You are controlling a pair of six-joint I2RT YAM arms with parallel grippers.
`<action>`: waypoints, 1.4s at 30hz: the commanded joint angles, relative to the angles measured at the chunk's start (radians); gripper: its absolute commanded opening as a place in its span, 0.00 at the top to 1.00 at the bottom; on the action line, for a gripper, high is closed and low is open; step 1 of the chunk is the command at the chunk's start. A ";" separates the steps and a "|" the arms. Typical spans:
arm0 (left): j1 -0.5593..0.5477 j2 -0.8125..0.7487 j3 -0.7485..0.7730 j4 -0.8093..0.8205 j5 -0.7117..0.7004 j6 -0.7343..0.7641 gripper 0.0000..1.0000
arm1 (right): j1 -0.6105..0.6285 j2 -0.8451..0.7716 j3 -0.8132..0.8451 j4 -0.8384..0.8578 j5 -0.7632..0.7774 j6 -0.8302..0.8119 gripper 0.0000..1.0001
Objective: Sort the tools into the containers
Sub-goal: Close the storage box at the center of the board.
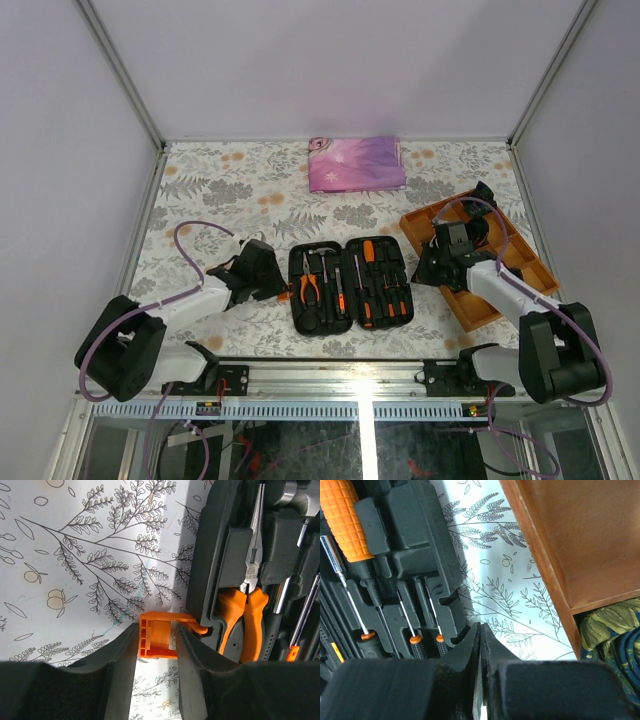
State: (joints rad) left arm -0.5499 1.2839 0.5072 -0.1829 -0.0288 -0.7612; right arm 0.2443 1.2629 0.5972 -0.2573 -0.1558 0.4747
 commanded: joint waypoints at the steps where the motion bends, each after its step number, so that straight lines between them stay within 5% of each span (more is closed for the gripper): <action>1: -0.007 0.024 -0.002 0.013 -0.002 0.022 0.64 | 0.004 0.030 0.003 0.011 0.010 -0.002 0.95; 13: -0.029 0.054 -0.003 -0.002 -0.018 0.028 0.62 | 0.004 0.090 -0.013 0.109 -0.166 -0.028 0.90; 29: -0.068 0.077 0.010 -0.002 -0.034 0.017 0.62 | 0.005 -0.158 -0.065 0.307 -0.536 -0.029 0.89; 42: -0.084 0.096 0.012 0.020 -0.030 0.004 0.62 | 0.009 -0.193 -0.101 0.532 -0.614 0.221 0.90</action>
State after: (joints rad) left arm -0.6014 1.3201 0.5331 -0.1852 -0.1585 -0.7311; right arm 0.2108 1.0843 0.5190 0.1497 -0.5922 0.5301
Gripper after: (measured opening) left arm 0.378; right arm 0.098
